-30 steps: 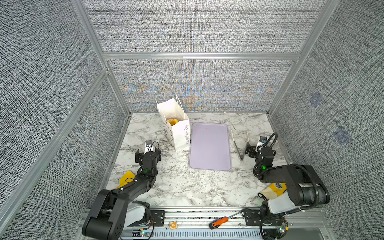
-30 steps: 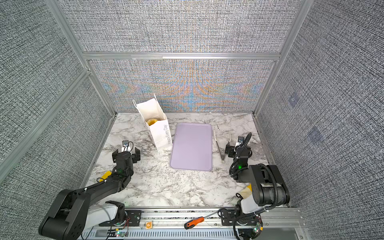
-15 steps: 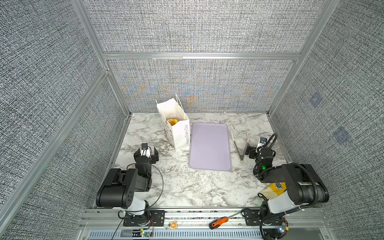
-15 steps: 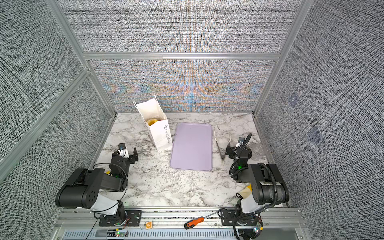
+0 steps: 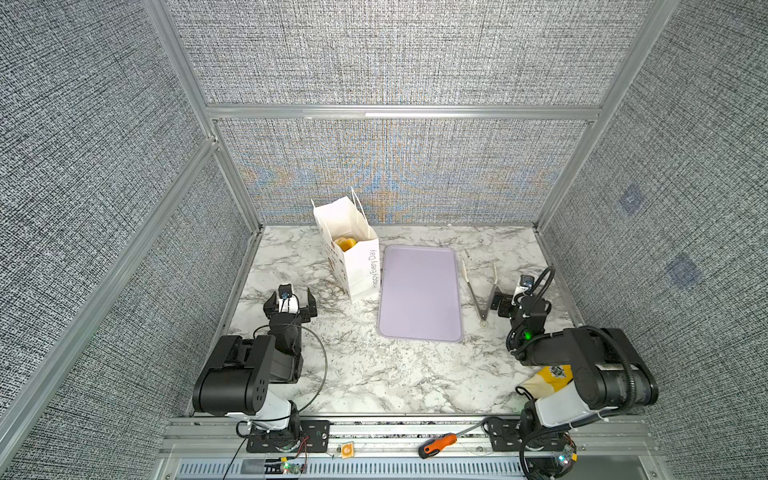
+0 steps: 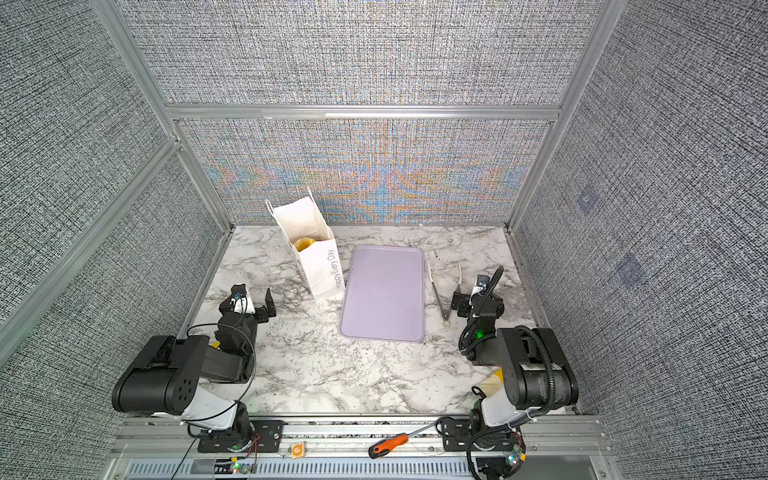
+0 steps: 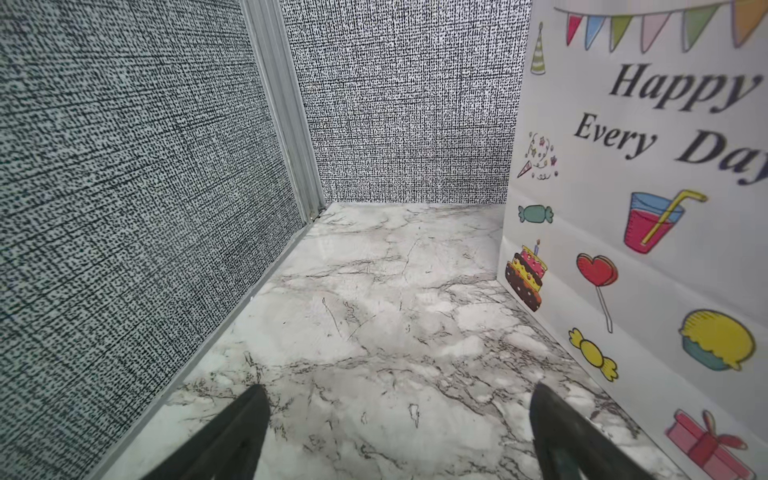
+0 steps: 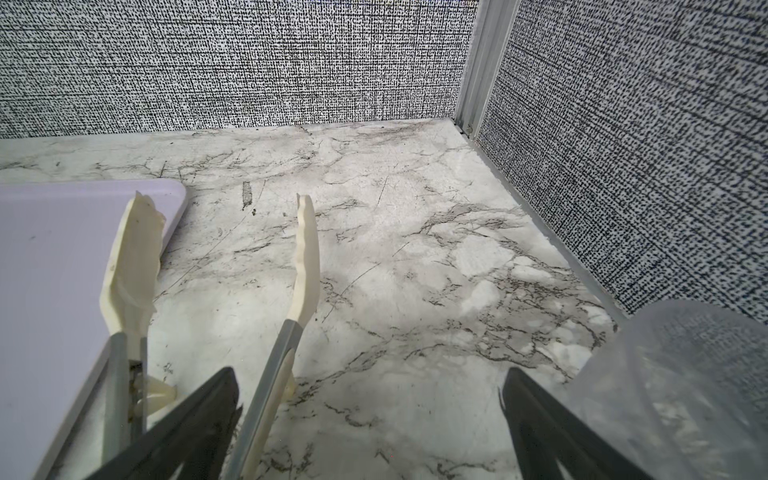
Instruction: Place the fake bread into the paper bag
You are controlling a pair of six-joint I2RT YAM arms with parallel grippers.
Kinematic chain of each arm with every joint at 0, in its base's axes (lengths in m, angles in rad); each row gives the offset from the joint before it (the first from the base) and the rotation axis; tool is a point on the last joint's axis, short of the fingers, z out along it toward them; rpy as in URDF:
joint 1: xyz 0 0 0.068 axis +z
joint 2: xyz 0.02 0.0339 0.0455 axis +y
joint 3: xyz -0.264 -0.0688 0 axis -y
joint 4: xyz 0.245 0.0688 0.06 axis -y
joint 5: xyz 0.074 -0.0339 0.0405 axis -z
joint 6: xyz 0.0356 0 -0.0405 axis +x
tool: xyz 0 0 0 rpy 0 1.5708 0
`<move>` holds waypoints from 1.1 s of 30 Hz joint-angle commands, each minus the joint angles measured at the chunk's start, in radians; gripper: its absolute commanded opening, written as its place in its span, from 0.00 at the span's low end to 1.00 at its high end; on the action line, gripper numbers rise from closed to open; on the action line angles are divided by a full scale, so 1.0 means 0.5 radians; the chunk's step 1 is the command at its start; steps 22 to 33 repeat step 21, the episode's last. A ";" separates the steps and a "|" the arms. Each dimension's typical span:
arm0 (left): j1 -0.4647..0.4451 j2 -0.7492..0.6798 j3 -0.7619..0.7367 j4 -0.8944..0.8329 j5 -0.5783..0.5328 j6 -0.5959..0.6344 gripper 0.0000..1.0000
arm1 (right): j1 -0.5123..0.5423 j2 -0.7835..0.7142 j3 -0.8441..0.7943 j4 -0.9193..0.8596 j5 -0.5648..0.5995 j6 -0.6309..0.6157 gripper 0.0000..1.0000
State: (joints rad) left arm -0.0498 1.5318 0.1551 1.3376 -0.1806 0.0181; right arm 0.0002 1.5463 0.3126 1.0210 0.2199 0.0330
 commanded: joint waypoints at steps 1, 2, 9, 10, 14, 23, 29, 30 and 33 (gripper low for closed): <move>0.002 0.001 0.005 0.068 0.002 -0.016 0.99 | 0.000 0.000 0.002 0.050 0.014 0.023 1.00; 0.001 0.001 0.004 0.070 0.002 -0.016 0.99 | 0.000 0.000 0.001 0.050 0.014 0.023 0.99; -0.001 0.002 0.004 0.069 0.002 -0.015 0.99 | 0.000 0.000 0.001 0.050 0.014 0.023 0.99; -0.001 0.003 0.004 0.068 0.002 -0.015 0.99 | 0.000 -0.003 -0.001 0.050 0.014 0.024 0.99; -0.001 0.002 0.005 0.072 0.002 -0.015 0.99 | 0.000 -0.002 0.000 0.050 0.014 0.021 1.00; -0.001 0.008 0.012 0.060 0.018 -0.006 0.99 | 0.000 0.000 0.000 0.051 0.014 0.021 0.99; -0.001 0.008 0.012 0.060 0.018 -0.006 0.99 | 0.000 0.000 0.000 0.051 0.014 0.021 0.99; -0.001 0.008 0.012 0.060 0.018 -0.006 0.99 | 0.000 0.000 0.000 0.051 0.014 0.021 0.99; -0.001 0.008 0.012 0.060 0.018 -0.006 0.99 | 0.000 0.000 0.000 0.051 0.014 0.021 0.99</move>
